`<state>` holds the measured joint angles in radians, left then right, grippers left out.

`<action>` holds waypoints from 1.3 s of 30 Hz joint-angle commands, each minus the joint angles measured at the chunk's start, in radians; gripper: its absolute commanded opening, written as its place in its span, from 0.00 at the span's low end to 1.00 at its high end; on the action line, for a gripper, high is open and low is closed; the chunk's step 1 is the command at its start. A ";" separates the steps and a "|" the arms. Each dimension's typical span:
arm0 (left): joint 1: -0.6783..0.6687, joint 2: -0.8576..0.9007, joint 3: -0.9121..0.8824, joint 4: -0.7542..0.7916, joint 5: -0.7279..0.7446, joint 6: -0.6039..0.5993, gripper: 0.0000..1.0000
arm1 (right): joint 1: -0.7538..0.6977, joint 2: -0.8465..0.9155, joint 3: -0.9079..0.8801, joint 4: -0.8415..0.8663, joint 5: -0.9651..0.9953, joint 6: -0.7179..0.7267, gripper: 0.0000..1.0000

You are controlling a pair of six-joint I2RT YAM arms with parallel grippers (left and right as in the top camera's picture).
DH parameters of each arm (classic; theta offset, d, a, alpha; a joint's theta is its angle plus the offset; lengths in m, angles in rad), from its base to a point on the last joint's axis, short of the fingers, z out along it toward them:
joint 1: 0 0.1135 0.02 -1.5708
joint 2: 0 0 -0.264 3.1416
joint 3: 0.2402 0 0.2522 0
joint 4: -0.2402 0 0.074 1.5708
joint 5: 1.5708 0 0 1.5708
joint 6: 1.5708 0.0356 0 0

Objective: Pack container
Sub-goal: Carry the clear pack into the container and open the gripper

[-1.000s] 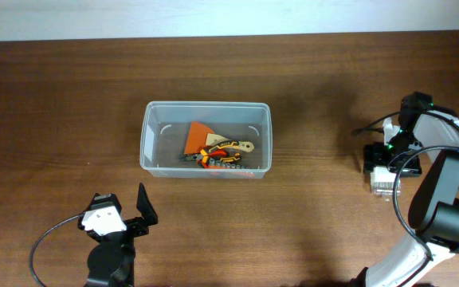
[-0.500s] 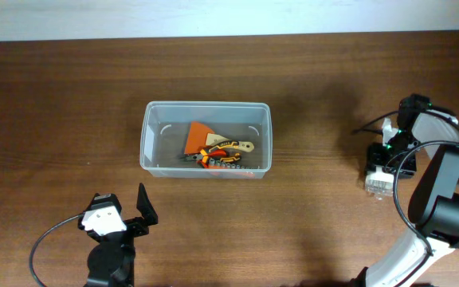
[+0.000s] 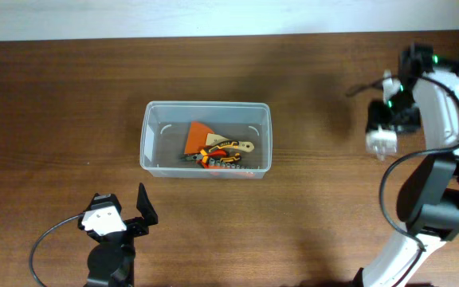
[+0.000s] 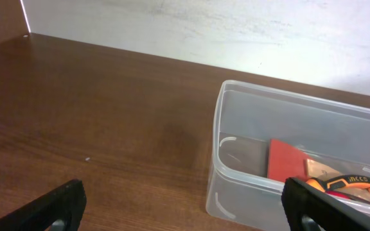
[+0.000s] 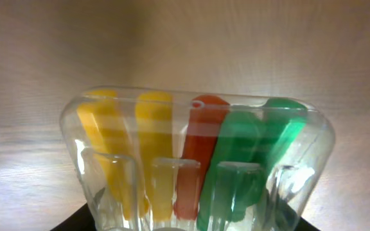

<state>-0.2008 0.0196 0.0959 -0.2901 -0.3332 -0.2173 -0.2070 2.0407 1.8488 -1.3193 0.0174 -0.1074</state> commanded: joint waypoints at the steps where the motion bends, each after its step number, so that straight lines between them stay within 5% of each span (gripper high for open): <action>1: -0.004 -0.006 -0.003 -0.002 -0.004 0.009 0.99 | 0.117 -0.020 0.198 -0.053 -0.011 -0.011 0.51; 8: -0.004 -0.006 -0.003 -0.002 -0.004 0.009 0.99 | 0.397 -0.020 0.454 -0.084 -0.013 -0.151 0.51; 21: -0.004 -0.006 -0.003 -0.002 -0.004 0.009 0.99 | 0.816 0.025 0.443 -0.007 -0.012 -0.233 0.51; 39: -0.004 -0.006 -0.003 -0.002 -0.004 0.009 0.99 | 0.913 0.345 0.442 -0.007 -0.014 -0.307 0.51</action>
<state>-0.2012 0.0196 0.0959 -0.2897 -0.3336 -0.2173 0.6994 2.3566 2.2898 -1.3308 0.0067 -0.3958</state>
